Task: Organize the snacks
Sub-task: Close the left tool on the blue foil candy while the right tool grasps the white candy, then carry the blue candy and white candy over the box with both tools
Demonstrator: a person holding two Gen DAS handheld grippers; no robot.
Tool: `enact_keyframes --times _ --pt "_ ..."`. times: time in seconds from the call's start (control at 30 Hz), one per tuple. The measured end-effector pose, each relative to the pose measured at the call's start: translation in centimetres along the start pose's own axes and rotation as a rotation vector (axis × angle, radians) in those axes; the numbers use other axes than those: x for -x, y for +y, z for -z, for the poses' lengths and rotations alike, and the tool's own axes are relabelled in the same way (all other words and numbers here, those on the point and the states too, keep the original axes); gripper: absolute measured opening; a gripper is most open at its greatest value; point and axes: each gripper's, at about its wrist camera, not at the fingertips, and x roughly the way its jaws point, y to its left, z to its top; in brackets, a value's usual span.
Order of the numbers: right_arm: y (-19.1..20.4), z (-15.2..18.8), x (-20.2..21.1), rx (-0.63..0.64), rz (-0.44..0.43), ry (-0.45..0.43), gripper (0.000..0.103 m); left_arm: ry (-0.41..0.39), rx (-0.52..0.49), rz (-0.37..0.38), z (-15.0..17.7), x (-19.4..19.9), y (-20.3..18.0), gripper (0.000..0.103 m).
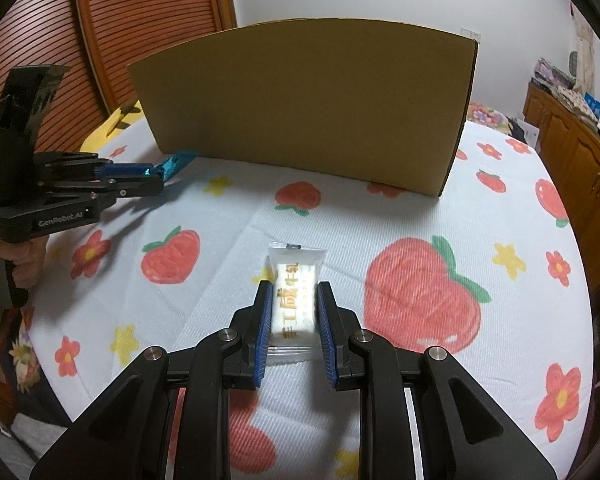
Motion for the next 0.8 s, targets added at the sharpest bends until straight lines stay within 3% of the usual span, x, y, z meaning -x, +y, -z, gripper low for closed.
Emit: enact_keyframes --times 0.4,0.8 --pt "-0.1 0.2 0.1 -0.006 -0.001 -0.027 0.02 -0.076 0.038 0.017 0.0 2.3 -1.3 0.017" --pt "0.0 0.1 1.1 0.01 0.025 -0.094 0.02 -0.189 0.056 0.004 -2.6 5.3 -1.1 0.017"
